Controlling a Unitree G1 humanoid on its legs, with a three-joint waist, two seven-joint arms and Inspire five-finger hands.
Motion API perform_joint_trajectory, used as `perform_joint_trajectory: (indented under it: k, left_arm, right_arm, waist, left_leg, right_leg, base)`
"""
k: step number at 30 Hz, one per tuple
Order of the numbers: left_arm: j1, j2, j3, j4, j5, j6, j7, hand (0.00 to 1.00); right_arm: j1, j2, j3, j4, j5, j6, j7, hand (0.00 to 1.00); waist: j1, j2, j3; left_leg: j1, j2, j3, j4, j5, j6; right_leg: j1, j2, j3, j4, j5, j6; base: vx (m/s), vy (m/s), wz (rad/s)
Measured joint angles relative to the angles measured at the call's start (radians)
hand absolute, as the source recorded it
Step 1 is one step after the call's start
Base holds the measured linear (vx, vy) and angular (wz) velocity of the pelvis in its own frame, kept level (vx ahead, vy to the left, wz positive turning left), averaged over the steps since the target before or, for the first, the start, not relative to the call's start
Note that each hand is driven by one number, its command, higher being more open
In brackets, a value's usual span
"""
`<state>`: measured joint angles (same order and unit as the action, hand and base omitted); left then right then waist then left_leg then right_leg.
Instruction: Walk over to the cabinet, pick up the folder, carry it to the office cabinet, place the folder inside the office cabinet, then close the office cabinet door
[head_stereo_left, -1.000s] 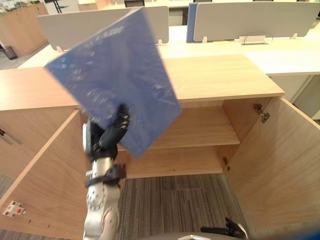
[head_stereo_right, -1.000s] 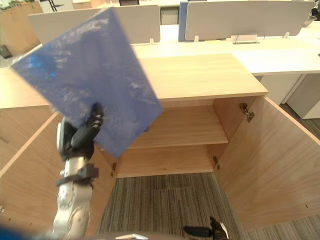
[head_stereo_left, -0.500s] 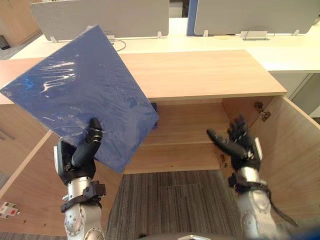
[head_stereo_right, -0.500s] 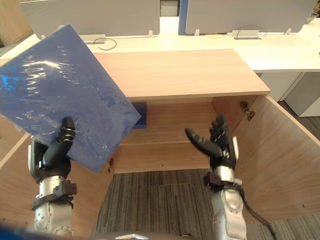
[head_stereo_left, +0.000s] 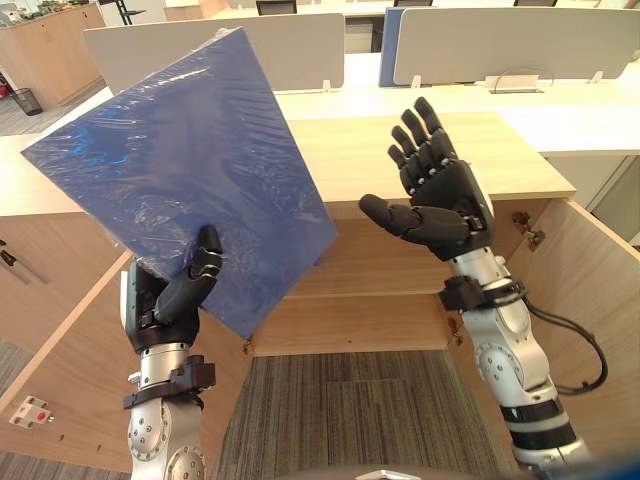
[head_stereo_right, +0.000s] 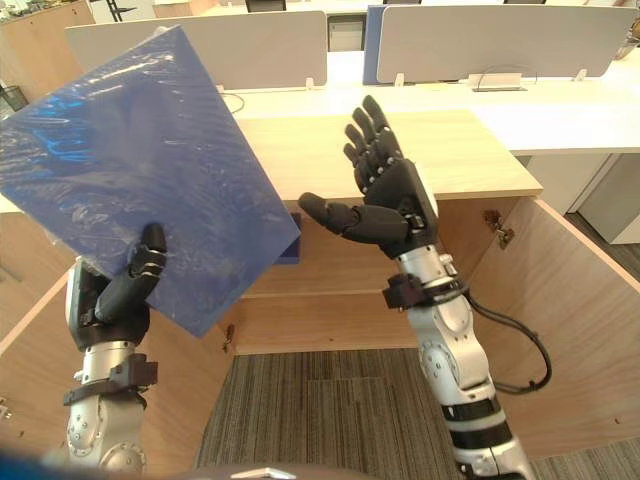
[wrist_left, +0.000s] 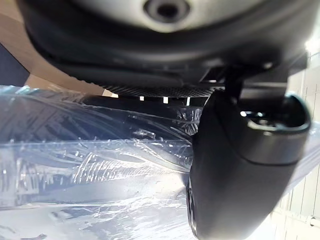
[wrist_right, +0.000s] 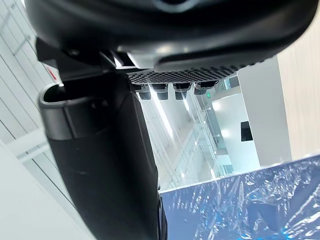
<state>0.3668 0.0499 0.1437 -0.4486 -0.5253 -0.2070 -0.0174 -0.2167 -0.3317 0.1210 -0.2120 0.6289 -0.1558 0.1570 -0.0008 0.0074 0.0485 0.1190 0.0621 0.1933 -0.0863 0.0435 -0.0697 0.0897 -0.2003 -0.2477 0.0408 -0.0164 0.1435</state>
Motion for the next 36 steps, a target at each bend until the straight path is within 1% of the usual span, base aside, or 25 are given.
perform_joint_trajectory:
  k: [4,7,10,15,19,21,22,23,24,25,26,27,28,29,30,33,34,36]
  left_arm:
    - [-0.001,0.027,-0.031,0.0,0.025,0.0,-0.017,0.0]
    - [-0.003,0.051,-0.071,0.0,0.026,-0.001,-0.035,0.0]
    - [-0.007,0.074,-0.093,0.0,0.027,-0.001,-0.042,0.0]
    - [-0.04,0.133,-0.112,-0.003,0.034,-0.004,-0.068,0.0]
    - [-0.039,0.155,-0.11,-0.02,0.033,-0.006,-0.066,0.0]
    - [-0.039,0.176,-0.11,-0.02,0.033,-0.008,-0.062,0.0]
    - [-0.039,0.189,-0.111,-0.02,0.033,-0.008,-0.061,0.0]
    - [-0.039,0.205,-0.119,-0.02,0.033,-0.008,-0.06,0.0]
    - [-0.039,0.221,-0.119,-0.02,0.032,-0.008,-0.058,0.0]
    - [-0.039,0.23,-0.12,-0.02,0.032,-0.008,-0.059,0.0]
    - [-0.038,0.25,-0.124,-0.02,0.026,-0.01,-0.059,0.0]
    - [-0.038,0.26,-0.123,-0.019,0.027,-0.009,-0.059,0.0]
    - [-0.038,0.301,-0.124,-0.019,0.026,-0.01,-0.059,0.0]
    - [-0.038,0.318,-0.125,-0.019,0.026,-0.01,-0.059,0.0]
    - [-0.038,0.351,-0.125,-0.018,0.022,-0.01,-0.059,1.0]
    - [-0.038,0.4,-0.126,-0.015,-0.008,-0.014,-0.062,1.0]
    - [-0.041,0.423,-0.126,0.003,-0.035,-0.03,-0.072,1.0]
    - [-0.054,0.445,-0.137,0.051,-0.107,-0.044,-0.093,1.0]
  right_arm:
    - [-0.12,-0.067,0.06,0.112,0.0,0.005,-0.001,1.0]
    - [-0.215,-0.111,0.116,0.197,0.0,0.027,-0.004,1.0]
    - [-0.257,-0.123,0.138,0.229,0.0,0.029,-0.009,1.0]
    - [-0.356,-0.187,0.197,0.285,-0.002,0.031,-0.01,1.0]
    - [-0.407,-0.236,0.247,0.299,-0.003,0.031,-0.001,1.0]
    - [-0.441,-0.27,0.298,0.308,-0.002,0.03,0.01,1.0]
    - [-0.452,-0.286,0.325,0.309,0.0,0.03,0.019,0.0]
    - [-0.468,-0.312,0.372,0.31,0.006,0.03,0.039,0.0]
    - [-0.481,-0.34,0.421,0.314,0.054,0.036,0.052,0.0]
    - [-0.486,-0.357,0.441,0.316,0.088,0.043,0.061,0.0]
    - [-0.505,-0.404,0.499,0.317,0.157,0.061,0.078,0.0]
    - [-0.515,-0.428,0.527,0.317,0.184,0.068,0.086,0.0]
    - [-0.537,-0.508,0.607,0.317,0.257,0.086,0.127,0.0]
    - [-0.539,-0.528,0.624,0.317,0.279,0.094,0.142,0.0]
    - [-0.539,-0.556,0.653,0.315,0.302,0.106,0.167,0.0]
    - [-0.538,-0.597,0.689,0.31,0.344,0.117,0.219,0.0]
    - [-0.538,-0.617,0.69,0.296,0.357,0.123,0.241,0.0]
    - [-0.538,-0.64,0.678,0.259,0.355,0.122,0.251,0.0]
  waist:
    - [0.0,0.002,-0.004]
    - [0.004,0.005,-0.007]
    - [0.01,0.01,-0.009]
    - [0.021,0.017,-0.014]
    - [0.024,0.019,-0.016]
    - [0.024,0.019,-0.016]
    - [0.024,0.019,-0.017]
    - [0.024,0.019,-0.018]
    - [0.025,0.017,-0.021]
    - [0.026,0.016,-0.022]
    - [0.03,0.014,-0.023]
    - [0.033,0.013,-0.024]
    - [0.044,0.009,-0.027]
    - [0.046,0.007,-0.028]
    - [0.048,0.004,-0.03]
    - [0.049,0.002,-0.031]
    - [0.05,0.003,-0.032]
    - [0.049,0.006,-0.036]
  left_leg:
    - [0.0,0.0,-0.001,0.0,0.003,0.0]
    - [0.0,0.001,-0.005,0.0,0.007,-0.002]
    - [0.0,0.001,-0.007,0.0,0.009,-0.002]
    - [-0.002,0.002,-0.014,0.0,0.016,-0.002]
    - [-0.003,0.003,-0.015,0.0,0.019,-0.002]
    - [-0.004,0.004,-0.015,0.0,0.02,-0.003]
    - [-0.005,0.005,-0.015,0.0,0.02,-0.003]
    - [-0.007,0.005,-0.016,-0.001,0.021,-0.003]
    - [-0.011,0.006,-0.018,-0.001,0.022,-0.003]
    - [-0.013,0.006,-0.021,0.0,0.023,-0.004]
    - [-0.015,0.006,-0.024,-0.001,0.024,-0.004]
    - [-0.015,0.006,-0.025,0.0,0.024,-0.004]
    - [-0.017,0.006,-0.03,0.0,0.025,-0.006]
    - [-0.019,0.007,-0.033,0.0,0.026,-0.006]
    - [-0.021,0.008,-0.037,0.0,0.027,-0.008]
    - [-0.023,0.008,-0.039,0.0,0.028,-0.008]
    - [-0.023,0.008,-0.039,0.0,0.029,-0.008]
    - [-0.023,0.008,-0.039,0.0,0.029,-0.008]
  right_leg:
    - [0.0,0.0,-0.001,0.003,0.0,0.0]
    - [0.0,0.0,-0.004,0.006,0.0,0.0]
    - [0.001,0.0,-0.007,0.008,0.0,0.0]
    - [0.001,0.001,-0.015,0.01,0.0,-0.001]
    - [0.001,0.001,-0.016,0.01,0.002,-0.004]
    - [0.001,0.002,-0.017,0.009,0.003,-0.005]
    - [0.0,0.003,-0.018,0.008,0.004,-0.006]
    - [0.0,0.003,-0.019,0.008,0.004,-0.006]
    - [-0.002,0.004,-0.021,0.007,0.005,-0.007]
    - [-0.002,0.004,-0.023,0.007,0.005,-0.007]
    - [-0.002,0.004,-0.025,0.006,0.005,-0.007]
    - [-0.002,0.004,-0.026,0.006,0.005,-0.007]
    - [0.0,0.005,-0.03,0.005,0.005,-0.007]
    - [0.0,0.005,-0.031,0.005,0.005,-0.007]
    - [0.0,0.006,-0.037,0.005,0.005,-0.007]
    - [0.0,0.006,-0.04,0.005,0.005,-0.008]
    - [-0.001,0.006,-0.04,0.006,0.005,-0.008]
    - [-0.002,0.006,-0.04,0.007,0.005,-0.008]
  base:
    - [0.0,0.0,0.0]
    - [0.0,0.0,0.02]
    - [0.0,0.0,0.01]
    - [0.0,0.0,0.04]
    - [0.0,0.0,0.0]
    - [0.0,0.0,0.0]
    - [0.0,0.0,0.0]
    - [-0.01,-0.002,0.04]
    - [-0.01,-0.003,0.06]
    - [-0.01,-0.002,0.08]
    - [-0.01,-0.001,0.06]
    - [0.0,0.001,0.08]
    - [0.0,0.001,0.07]
    - [0.0,-0.001,0.1]
    - [0.0,-0.002,0.07]
    - [0.0,0.0,0.02]
    - [0.0,0.0,0.0]
    - [0.0,0.0,0.0]
